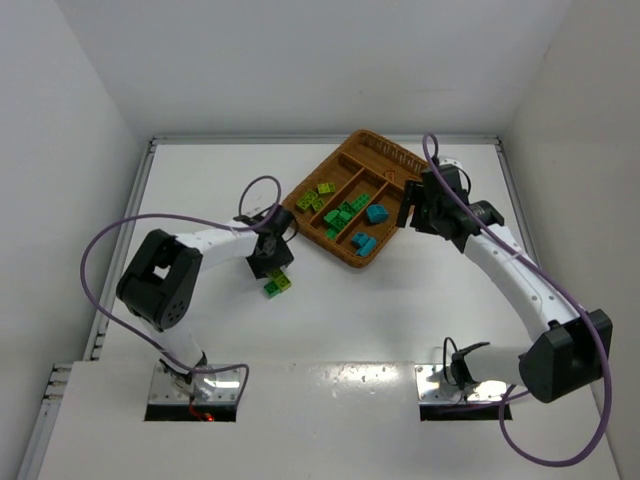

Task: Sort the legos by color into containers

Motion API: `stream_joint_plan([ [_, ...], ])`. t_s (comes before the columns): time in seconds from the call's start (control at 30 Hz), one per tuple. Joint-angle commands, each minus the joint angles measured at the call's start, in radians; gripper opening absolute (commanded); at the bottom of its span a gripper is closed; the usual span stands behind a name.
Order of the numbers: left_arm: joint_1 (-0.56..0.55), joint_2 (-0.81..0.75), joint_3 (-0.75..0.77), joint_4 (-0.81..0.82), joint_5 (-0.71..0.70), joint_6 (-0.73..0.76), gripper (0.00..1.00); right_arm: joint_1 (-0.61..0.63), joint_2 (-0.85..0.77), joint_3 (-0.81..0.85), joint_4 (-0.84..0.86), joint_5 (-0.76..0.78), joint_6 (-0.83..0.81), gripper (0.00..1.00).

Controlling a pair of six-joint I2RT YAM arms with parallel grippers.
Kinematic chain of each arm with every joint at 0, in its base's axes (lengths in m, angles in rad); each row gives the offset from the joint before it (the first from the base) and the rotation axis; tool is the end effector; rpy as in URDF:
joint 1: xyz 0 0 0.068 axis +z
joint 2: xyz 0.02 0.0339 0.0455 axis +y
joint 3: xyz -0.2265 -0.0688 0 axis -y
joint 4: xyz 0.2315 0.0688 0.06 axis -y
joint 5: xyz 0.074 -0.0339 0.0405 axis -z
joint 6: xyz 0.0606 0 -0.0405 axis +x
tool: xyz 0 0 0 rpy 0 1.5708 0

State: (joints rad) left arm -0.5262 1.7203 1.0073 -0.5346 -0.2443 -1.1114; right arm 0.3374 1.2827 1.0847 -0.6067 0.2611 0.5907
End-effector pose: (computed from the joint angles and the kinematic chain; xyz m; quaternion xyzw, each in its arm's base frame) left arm 0.2757 -0.1432 0.1055 -0.3013 0.9323 -0.0345 0.1969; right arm 0.2754 0.0800 0.2484 0.1644 0.9061 0.0579 0.3854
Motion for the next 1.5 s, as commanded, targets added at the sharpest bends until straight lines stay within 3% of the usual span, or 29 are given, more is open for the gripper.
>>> stream_joint_plan([
  [0.0,0.015,-0.011,0.025,0.018,-0.027,-0.022,0.61,0.005,0.007,-0.008,0.005,0.01,0.001,0.77],
  [0.03,0.026,-0.011,0.037,0.018,-0.027,0.007,0.44,0.005,0.007,-0.008,0.005,0.01,0.001,0.77],
  [0.13,0.046,-0.011,0.066,0.018,-0.006,0.048,0.3,0.005,0.007,0.001,0.005,0.01,0.001,0.77],
  [0.43,0.074,0.007,0.276,-0.002,-0.01,0.182,0.28,0.005,0.007,0.011,0.005,0.03,0.001,0.77],
  [0.63,0.074,0.221,0.574,-0.002,0.014,0.266,0.28,0.005,0.017,0.02,-0.004,0.04,0.001,0.77],
  [0.73,0.083,0.353,0.72,-0.002,0.045,0.288,0.38,0.005,0.026,0.02,-0.013,0.05,0.001,0.77],
  [0.77,0.083,0.386,0.759,-0.031,0.057,0.297,0.5,0.005,0.026,0.02,-0.013,0.05,0.001,0.77],
  [0.8,0.083,0.413,0.837,-0.047,0.069,0.306,0.75,0.005,0.026,0.02,-0.013,0.05,0.001,0.77],
  [0.87,0.083,0.446,0.884,-0.061,0.079,0.323,0.84,0.005,0.026,0.02,-0.013,0.05,0.001,0.77],
  [0.93,0.083,0.418,0.875,-0.061,0.056,0.337,0.91,0.005,0.026,0.02,-0.013,0.05,0.001,0.77],
  [1.07,0.051,0.306,0.78,-0.061,0.008,0.433,0.91,0.005,0.035,0.02,-0.013,0.05,0.001,0.77],
  [1.33,-0.018,0.009,0.268,-0.015,0.036,0.53,0.91,0.005,0.035,-0.008,0.007,0.01,0.001,0.77],
  [1.47,-0.083,-0.025,0.165,-0.015,0.046,0.539,0.83,0.014,0.035,-0.017,0.016,0.001,0.011,0.77],
])
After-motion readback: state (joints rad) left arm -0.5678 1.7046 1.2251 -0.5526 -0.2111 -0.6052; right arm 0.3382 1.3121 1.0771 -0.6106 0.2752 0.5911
